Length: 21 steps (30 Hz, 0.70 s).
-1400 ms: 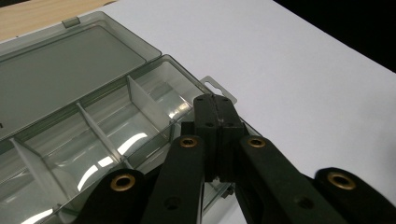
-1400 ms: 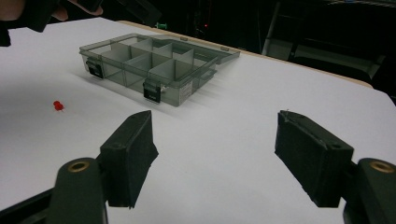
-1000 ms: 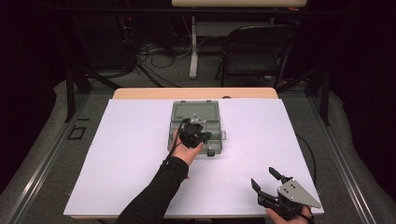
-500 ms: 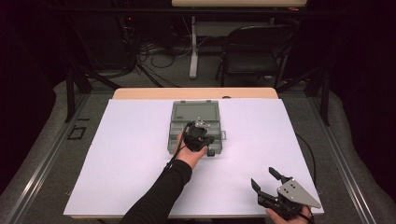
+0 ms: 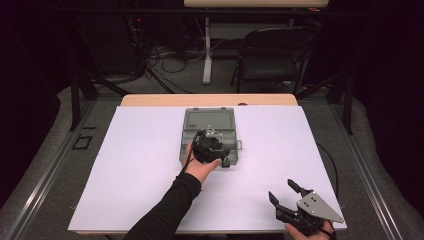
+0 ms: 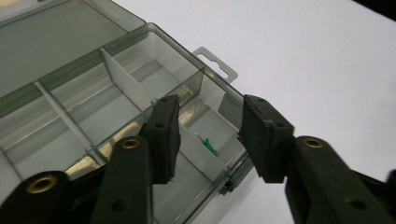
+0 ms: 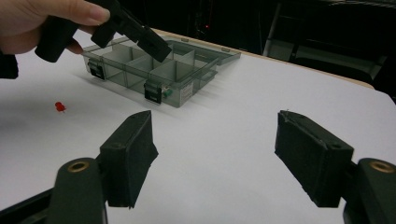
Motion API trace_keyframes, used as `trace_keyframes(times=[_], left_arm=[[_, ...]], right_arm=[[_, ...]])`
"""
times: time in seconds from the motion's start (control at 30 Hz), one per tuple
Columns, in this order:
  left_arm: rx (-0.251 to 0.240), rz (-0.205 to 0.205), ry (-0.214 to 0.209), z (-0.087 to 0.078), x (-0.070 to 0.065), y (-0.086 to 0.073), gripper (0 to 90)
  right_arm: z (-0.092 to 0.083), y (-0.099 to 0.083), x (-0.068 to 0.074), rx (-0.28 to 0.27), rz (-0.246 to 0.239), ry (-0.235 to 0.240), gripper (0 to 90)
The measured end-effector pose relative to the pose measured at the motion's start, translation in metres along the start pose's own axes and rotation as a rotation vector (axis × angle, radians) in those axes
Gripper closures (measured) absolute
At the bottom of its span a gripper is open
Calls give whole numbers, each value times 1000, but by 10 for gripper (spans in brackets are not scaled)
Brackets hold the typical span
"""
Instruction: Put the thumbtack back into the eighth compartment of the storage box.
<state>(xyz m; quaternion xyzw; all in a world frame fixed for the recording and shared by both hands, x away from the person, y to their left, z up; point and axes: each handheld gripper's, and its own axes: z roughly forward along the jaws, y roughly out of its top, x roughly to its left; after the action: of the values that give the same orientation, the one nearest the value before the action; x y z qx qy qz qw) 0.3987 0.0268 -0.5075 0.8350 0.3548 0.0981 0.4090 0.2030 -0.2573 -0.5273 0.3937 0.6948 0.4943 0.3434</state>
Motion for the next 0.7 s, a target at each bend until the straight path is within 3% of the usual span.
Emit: trace_keyframes(times=[0.23, 0.7], left_arm=[[-49, -5, 10, -20, 3, 0, 463], [-110, 17, 4, -61, 1, -8, 423]], right_arm=[[1, 0, 1, 3, -4, -1, 275], [1, -1, 1, 7, -5, 1, 275]])
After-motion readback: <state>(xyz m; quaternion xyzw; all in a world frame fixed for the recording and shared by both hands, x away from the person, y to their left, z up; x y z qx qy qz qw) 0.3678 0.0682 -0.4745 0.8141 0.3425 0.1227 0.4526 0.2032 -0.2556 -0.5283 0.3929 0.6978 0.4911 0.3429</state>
